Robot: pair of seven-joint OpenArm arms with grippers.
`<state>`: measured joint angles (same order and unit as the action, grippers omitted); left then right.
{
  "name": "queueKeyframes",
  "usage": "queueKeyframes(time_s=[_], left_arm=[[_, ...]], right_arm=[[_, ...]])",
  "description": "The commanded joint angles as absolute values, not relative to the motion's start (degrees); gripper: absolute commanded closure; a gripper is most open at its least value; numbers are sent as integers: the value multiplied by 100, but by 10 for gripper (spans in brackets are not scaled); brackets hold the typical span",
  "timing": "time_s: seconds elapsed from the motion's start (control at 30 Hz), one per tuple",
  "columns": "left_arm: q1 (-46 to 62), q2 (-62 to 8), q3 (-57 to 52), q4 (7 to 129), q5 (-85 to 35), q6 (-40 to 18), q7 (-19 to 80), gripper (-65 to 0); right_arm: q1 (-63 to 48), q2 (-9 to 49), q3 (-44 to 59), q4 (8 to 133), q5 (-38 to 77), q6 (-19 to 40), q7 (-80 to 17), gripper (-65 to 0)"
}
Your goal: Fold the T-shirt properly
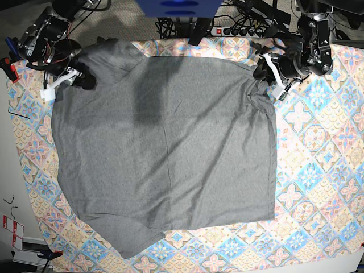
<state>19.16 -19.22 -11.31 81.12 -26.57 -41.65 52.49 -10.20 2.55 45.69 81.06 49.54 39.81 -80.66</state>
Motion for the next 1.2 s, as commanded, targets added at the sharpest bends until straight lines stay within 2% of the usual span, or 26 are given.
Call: queueKeyframes(time_s=[0.0, 0.07, 0.1, 0.5, 0.8, 1.17], left_arm=[[1965, -1930, -1068, 8075, -2229, -4000, 5587, -27], [1965, -1930, -1068, 8075, -2229, -4000, 5587, -27], [1965, -1930, -1068, 8075, -2229, -4000, 5587, -27], [1982, -1930, -1059, 8075, -2229, -4000, 5587, -27], [2000, -1930, -1059, 8075, -2229, -4000, 5587, -27], [1991, -1930, -1059, 8075, -2229, -4000, 5587, -27]], right_arm=[[-989, 330, 4585, 8198, 5068, 4000, -8000, -96], [-980, 330, 4585, 8207, 5077, 4000, -8000, -10], [-989, 330, 4585, 8207, 5077, 4000, -8000, 0], [-989, 435, 4585, 8154, 6167, 4000, -8000, 0], [-1015, 435, 4585, 8145, 7635, 4000, -8000, 0], [-1077, 435, 4549, 8198, 7749, 4000, -8000, -1]])
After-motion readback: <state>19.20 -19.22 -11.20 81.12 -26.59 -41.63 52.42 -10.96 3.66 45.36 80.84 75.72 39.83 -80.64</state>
